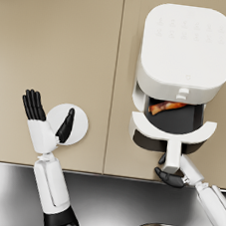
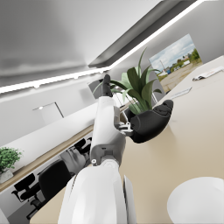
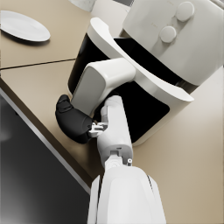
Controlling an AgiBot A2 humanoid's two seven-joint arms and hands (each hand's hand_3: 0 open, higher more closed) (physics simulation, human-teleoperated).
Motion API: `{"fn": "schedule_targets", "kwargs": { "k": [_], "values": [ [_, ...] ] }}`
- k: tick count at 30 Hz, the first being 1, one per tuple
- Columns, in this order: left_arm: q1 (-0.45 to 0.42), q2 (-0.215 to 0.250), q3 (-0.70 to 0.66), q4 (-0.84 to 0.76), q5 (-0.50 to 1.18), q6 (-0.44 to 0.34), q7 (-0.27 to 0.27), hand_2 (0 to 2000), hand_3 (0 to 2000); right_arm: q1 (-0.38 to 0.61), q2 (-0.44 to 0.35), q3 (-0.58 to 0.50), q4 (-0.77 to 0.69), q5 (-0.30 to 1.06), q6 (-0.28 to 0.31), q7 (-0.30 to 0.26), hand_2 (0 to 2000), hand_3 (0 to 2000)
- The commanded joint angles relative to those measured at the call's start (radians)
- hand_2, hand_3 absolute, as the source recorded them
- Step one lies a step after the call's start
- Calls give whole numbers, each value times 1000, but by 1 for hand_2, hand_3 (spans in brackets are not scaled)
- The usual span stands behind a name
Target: Pick up the drumstick and place it into the air fryer
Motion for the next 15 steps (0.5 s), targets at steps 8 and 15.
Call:
{"fn": "schedule_targets", "kwargs": {
  "k": [8, 15],
  "values": [
    [-12, -7, 62, -17, 0, 0, 0, 0, 0, 312, -322, 112, -218, 0, 23, 17, 2000, 2000],
    [-26, -10, 74, -13, 0, 0, 0, 0, 0, 426, -401, 117, -438, 0, 71, 18, 2000, 2000]
  ]
}}
